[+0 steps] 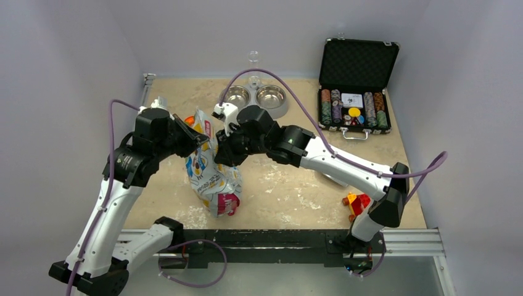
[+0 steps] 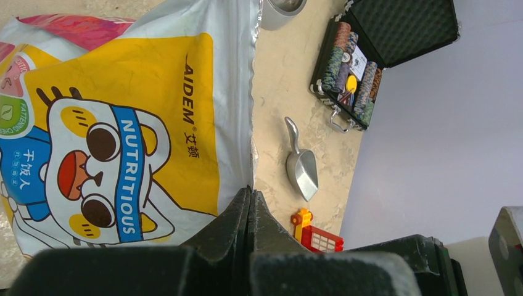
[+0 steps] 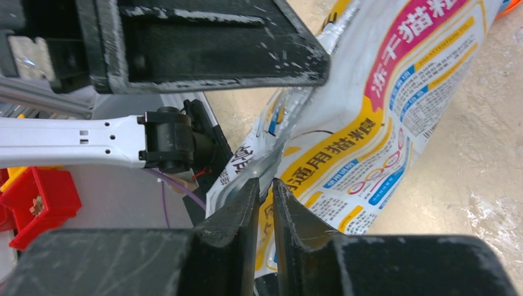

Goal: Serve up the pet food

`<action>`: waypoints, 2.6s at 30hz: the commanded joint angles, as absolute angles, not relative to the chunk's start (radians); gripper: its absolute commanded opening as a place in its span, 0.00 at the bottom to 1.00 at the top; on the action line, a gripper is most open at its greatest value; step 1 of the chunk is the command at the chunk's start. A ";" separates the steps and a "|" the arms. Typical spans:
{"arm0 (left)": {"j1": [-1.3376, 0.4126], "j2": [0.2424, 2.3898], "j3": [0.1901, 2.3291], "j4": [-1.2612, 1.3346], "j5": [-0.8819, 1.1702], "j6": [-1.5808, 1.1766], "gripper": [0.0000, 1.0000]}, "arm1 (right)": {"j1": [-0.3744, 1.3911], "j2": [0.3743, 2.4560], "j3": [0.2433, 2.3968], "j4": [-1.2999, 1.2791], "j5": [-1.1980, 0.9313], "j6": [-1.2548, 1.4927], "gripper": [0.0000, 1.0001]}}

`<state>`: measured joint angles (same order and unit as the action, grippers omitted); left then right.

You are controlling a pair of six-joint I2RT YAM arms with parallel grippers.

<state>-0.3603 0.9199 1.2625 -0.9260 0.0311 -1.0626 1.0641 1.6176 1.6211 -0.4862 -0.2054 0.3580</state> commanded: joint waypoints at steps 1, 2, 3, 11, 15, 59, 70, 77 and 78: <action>-0.364 0.918 1.324 -0.875 0.132 -1.092 0.00 | 1.097 1.654 1.687 -0.601 -0.146 0.333 0.21; -0.364 0.920 1.325 -0.874 0.131 -1.092 0.00 | 1.101 1.652 1.689 -0.598 -0.147 0.333 0.23; -0.364 0.921 1.326 -0.875 0.131 -1.092 0.00 | 1.103 1.649 1.691 -0.596 -0.146 0.334 0.25; -0.364 0.910 1.332 -0.908 0.119 -1.095 0.00 | 1.103 1.733 1.780 -0.721 -0.054 0.393 0.26; -0.364 0.906 1.351 -0.959 0.084 -1.084 0.00 | 1.103 1.744 1.796 -0.754 -0.016 0.400 0.07; -0.483 0.979 1.293 -1.133 -0.067 -0.861 0.41 | 1.103 1.655 1.738 -0.610 -0.118 0.373 0.00; -0.479 0.882 1.218 -0.993 0.042 -0.984 0.00 | 1.103 1.707 1.828 -0.716 -0.043 0.366 0.00; -0.478 0.859 1.239 -1.017 0.093 -1.097 0.00 | 1.101 1.744 1.915 -0.756 -0.027 0.365 0.18; -0.479 0.854 1.236 -1.009 0.091 -1.104 0.00 | 1.101 1.745 1.918 -0.755 -0.035 0.366 0.21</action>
<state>-0.4839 0.8772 1.2285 -1.0565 0.0566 -1.0313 1.0996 1.7435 1.8668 -0.7136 -0.0349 0.3744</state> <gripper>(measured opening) 0.018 0.167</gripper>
